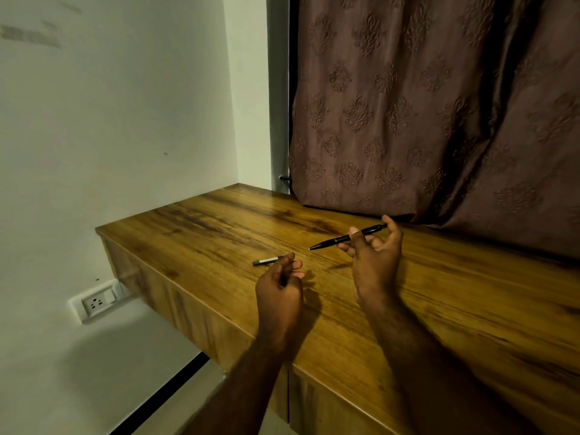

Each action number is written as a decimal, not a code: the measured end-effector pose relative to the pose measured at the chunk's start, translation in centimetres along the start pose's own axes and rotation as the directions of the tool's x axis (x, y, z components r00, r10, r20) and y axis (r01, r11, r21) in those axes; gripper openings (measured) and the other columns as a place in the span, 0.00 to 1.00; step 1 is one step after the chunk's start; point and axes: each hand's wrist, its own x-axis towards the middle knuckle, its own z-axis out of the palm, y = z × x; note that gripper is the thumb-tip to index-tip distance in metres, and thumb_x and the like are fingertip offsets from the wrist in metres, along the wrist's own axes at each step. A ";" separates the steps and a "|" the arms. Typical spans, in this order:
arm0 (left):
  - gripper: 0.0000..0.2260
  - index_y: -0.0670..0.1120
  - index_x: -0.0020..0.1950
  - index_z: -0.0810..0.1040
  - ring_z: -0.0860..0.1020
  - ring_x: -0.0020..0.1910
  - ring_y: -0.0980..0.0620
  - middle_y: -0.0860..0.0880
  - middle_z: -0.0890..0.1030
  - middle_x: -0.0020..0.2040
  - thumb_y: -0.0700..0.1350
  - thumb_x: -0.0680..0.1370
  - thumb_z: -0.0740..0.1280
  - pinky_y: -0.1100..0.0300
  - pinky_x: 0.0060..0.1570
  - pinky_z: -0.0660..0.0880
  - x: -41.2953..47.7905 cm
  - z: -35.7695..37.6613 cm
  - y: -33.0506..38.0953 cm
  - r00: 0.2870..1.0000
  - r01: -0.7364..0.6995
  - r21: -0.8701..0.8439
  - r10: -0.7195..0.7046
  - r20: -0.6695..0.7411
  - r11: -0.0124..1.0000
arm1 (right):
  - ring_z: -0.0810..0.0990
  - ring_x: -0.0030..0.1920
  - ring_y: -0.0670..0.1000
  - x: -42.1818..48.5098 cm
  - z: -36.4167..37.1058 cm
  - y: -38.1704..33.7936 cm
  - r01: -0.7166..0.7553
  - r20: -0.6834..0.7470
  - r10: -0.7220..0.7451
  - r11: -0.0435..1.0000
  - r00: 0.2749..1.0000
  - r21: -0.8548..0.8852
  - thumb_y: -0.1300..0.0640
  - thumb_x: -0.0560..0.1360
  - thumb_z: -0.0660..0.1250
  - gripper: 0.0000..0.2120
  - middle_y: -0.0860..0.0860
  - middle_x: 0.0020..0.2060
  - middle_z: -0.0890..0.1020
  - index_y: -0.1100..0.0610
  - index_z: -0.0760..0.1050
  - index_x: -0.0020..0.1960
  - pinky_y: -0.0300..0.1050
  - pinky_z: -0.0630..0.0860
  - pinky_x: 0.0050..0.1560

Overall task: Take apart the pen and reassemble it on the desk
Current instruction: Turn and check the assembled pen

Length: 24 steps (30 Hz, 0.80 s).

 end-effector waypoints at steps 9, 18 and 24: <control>0.20 0.44 0.66 0.76 0.81 0.53 0.53 0.50 0.82 0.56 0.29 0.77 0.61 0.53 0.55 0.79 -0.3 -0.1 0.0 0.999 -0.042 0.035 0.041 0.021 0.998 | 0.85 0.33 0.51 -0.2 0.2 0.3 -0.007 -0.007 0.007 1.000 1.000 -0.017 0.64 0.75 0.69 0.27 0.58 0.47 0.82 0.52 0.63 0.69 0.40 0.81 0.34; 0.22 0.45 0.67 0.74 0.79 0.52 0.52 0.51 0.80 0.53 0.29 0.76 0.62 0.50 0.52 0.79 -0.4 -0.2 0.3 0.996 -0.088 0.050 0.087 0.033 0.995 | 0.85 0.32 0.51 -0.2 0.2 0.0 0.010 -0.033 -0.010 1.000 0.999 0.006 0.65 0.75 0.68 0.25 0.56 0.44 0.82 0.52 0.64 0.67 0.39 0.79 0.33; 0.22 0.48 0.66 0.75 0.77 0.35 0.60 0.47 0.77 0.46 0.29 0.76 0.61 0.56 0.38 0.80 -0.4 -0.4 0.2 0.993 -0.108 0.045 0.106 0.049 0.993 | 0.84 0.30 0.47 -0.3 0.3 -0.2 0.037 -0.063 -0.035 0.999 0.997 0.026 0.68 0.75 0.67 0.24 0.54 0.42 0.82 0.53 0.64 0.66 0.39 0.80 0.34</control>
